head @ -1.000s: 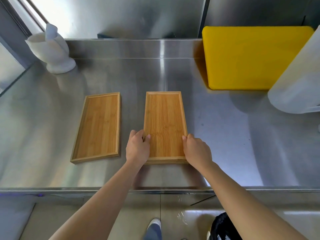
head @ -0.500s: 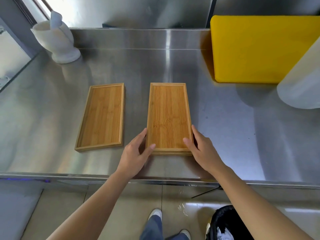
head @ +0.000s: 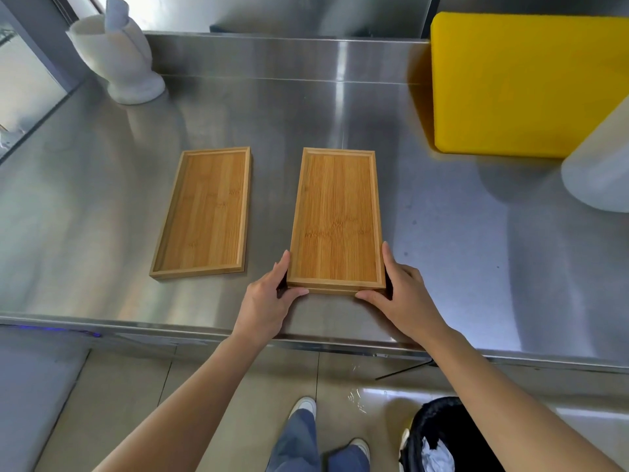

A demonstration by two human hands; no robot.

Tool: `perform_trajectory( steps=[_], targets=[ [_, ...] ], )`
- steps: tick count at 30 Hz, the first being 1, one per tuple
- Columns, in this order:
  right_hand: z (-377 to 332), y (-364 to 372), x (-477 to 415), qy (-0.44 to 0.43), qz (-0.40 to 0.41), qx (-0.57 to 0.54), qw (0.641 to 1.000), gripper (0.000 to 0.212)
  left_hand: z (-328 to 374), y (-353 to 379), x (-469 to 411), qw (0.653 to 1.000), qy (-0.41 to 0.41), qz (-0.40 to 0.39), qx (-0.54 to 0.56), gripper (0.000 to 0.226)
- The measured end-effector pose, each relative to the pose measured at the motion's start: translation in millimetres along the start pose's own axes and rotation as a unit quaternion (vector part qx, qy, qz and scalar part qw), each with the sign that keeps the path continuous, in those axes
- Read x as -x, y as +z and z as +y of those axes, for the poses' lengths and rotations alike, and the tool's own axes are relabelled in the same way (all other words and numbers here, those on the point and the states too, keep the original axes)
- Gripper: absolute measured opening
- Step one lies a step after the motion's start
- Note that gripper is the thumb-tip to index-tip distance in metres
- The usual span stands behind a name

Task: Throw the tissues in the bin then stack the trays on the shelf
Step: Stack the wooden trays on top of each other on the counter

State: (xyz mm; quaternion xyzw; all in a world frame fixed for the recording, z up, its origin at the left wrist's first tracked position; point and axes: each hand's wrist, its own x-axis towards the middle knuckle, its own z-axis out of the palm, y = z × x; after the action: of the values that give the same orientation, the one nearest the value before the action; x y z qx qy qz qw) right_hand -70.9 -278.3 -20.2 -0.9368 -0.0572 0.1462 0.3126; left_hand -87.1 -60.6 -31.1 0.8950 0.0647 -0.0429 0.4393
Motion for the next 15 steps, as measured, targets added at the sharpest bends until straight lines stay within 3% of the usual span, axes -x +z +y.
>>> perform_trajectory(
  steps=[12, 15],
  targets=[
    [0.3, 1.0, 1.8, 0.010, 0.010, 0.007, 1.000, 0.098, 1.1, 0.1, 2.7, 1.000, 0.005, 0.008, -0.003, 0.071],
    [-0.8, -2.3, 3.7, -0.005, 0.071, 0.013, 0.997, 0.091, -0.1, -7.2, 5.1, 0.999, 0.014, 0.010, 0.029, 0.072]
  ],
)
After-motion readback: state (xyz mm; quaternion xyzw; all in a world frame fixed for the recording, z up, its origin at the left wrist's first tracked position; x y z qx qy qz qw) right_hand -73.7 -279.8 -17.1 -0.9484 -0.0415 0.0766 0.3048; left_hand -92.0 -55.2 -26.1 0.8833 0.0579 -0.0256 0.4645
